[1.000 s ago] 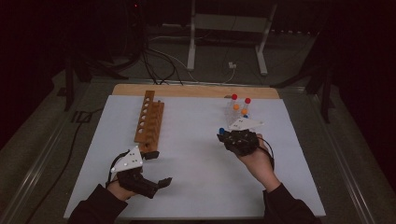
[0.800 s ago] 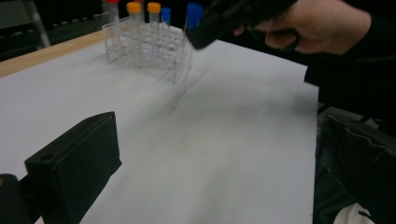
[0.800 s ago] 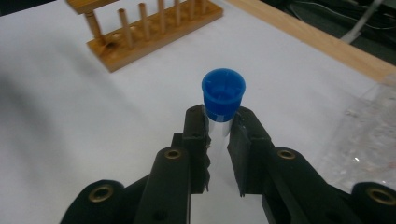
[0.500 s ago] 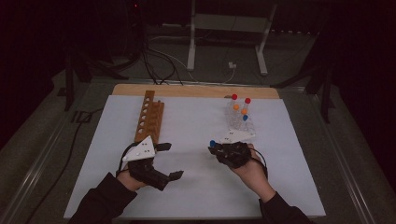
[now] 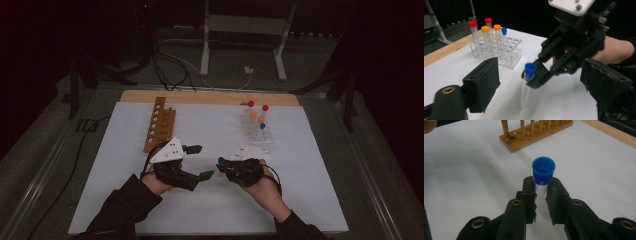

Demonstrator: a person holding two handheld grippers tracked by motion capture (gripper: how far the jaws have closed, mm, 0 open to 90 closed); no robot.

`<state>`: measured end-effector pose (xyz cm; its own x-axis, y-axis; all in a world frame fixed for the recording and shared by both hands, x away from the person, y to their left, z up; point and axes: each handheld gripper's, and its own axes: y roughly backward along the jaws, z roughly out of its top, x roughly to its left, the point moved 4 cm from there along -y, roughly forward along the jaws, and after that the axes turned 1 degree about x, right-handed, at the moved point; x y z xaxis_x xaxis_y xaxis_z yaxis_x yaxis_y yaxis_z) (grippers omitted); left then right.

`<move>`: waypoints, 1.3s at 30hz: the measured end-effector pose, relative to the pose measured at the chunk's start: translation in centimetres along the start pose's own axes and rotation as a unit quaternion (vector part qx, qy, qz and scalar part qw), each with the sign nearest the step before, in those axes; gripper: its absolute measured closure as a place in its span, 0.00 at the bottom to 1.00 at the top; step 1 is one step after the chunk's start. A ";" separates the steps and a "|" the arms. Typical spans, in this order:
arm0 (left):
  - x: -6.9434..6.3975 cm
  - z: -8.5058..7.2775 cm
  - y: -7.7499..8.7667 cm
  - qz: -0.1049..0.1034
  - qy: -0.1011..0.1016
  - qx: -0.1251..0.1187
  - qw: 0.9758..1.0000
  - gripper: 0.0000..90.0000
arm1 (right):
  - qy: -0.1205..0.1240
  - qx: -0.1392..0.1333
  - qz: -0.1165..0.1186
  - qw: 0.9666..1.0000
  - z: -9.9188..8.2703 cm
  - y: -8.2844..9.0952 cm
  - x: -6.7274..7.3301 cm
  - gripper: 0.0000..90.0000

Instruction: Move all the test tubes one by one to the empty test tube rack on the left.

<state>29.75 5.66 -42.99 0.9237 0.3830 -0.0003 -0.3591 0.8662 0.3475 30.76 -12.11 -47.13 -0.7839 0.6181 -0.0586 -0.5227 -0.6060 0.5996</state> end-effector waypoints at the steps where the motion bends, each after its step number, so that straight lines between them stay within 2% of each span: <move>1: 0.0 0.1 -0.2 0.001 -0.001 0.001 1.000 0.23 | 0.000 0.000 0.002 1.000 0.0 0.0 0.1 0.85; 11: 0.3 -0.3 -2.8 0.003 0.000 0.024 1.000 0.49 | 0.002 -0.002 0.009 1.000 -0.1 0.1 0.4 0.85; 13: 0.4 -0.4 -3.2 0.004 0.000 0.030 1.000 0.56 | 0.006 -0.003 0.011 1.000 -0.1 0.1 0.5 0.85; 18: 0.6 -0.7 -3.8 0.004 -0.001 0.037 0.999 0.64 | 0.006 -0.004 0.012 1.000 0.0 0.2 0.6 0.85; 19: 0.7 -0.7 -3.8 0.003 0.000 0.039 0.999 0.68 | 0.005 -0.005 0.013 1.000 0.1 0.3 0.6 0.85; 21: 0.8 -0.8 -3.8 0.006 0.000 0.041 0.999 0.69 | 0.005 -0.006 0.013 1.000 0.1 0.3 0.6 0.85; 30: 0.9 -1.1 -4.0 -0.010 -0.002 0.060 0.998 0.84 | 0.004 -0.006 0.012 1.000 0.1 0.3 0.6 0.85; 39: 0.8 -1.0 -4.1 -0.001 -0.021 0.062 0.998 0.86 | 0.001 -0.008 0.016 1.000 0.1 0.3 0.5 0.85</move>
<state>31.82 2.78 -45.35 0.9302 0.3653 0.0369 -0.3403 0.8200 0.4602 30.28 -11.93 -46.94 -0.8009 0.5974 -0.0409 -0.5027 -0.6336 0.5881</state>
